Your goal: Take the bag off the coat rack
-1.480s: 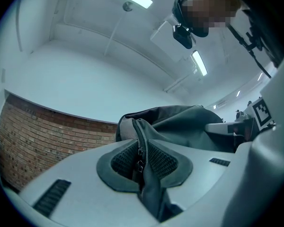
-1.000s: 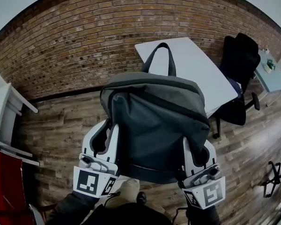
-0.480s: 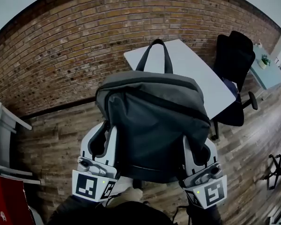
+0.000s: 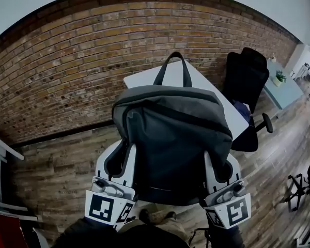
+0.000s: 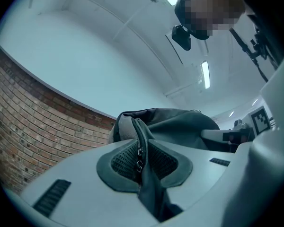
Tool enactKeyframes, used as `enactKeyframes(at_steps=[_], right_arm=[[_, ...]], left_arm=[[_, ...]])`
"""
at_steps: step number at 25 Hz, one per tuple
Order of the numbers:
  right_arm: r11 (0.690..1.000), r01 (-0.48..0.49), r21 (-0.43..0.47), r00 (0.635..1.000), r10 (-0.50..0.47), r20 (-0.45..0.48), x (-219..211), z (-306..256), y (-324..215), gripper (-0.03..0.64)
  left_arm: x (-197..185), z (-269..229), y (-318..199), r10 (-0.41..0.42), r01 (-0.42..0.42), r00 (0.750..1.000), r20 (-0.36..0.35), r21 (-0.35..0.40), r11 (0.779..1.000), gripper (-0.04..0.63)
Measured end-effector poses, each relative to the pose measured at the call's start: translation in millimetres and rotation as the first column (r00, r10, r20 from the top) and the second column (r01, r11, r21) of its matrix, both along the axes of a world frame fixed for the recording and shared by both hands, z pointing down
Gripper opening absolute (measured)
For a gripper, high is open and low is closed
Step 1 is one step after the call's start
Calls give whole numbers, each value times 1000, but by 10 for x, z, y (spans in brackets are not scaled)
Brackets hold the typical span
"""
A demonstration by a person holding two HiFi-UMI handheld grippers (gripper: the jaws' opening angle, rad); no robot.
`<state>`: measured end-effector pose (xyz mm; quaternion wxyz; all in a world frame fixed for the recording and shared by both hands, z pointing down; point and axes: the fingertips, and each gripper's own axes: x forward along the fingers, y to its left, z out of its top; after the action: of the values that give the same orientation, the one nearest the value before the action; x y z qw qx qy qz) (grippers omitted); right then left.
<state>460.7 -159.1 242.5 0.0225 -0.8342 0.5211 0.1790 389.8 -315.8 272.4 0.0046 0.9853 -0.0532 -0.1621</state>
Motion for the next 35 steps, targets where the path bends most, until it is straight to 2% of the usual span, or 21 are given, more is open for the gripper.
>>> enactKeyframes(at_steps=[8, 15, 21, 25, 28, 35], right_arm=[[1000, -5, 20, 1000, 5, -14, 706, -168, 146, 32], [999, 39, -28, 999, -39, -23, 1610, -142, 301, 32], [995, 89, -53, 995, -91, -33, 2249, -77, 243, 32], [987, 134, -84, 991, -134, 13, 2595, 249, 135, 32], [981, 177, -79, 984, -175, 26, 2734, 280, -11, 32], [974, 217, -61, 973, -211, 93, 3081, 556, -102, 32]], left_arm=[[689, -76, 206, 29, -29, 1000, -9, -7, 1000, 75], [1483, -64, 419, -20, 19, 1000, -11, -46, 999, 75], [2032, 166, 475, -75, 78, 997, 34, -84, 993, 75], [2276, 394, 408, -117, 124, 990, 79, -98, 987, 75], [2399, 571, 376, -148, 159, 983, 111, -100, 982, 75], [2596, 654, 338, -191, 202, 974, 122, -91, 975, 75]])
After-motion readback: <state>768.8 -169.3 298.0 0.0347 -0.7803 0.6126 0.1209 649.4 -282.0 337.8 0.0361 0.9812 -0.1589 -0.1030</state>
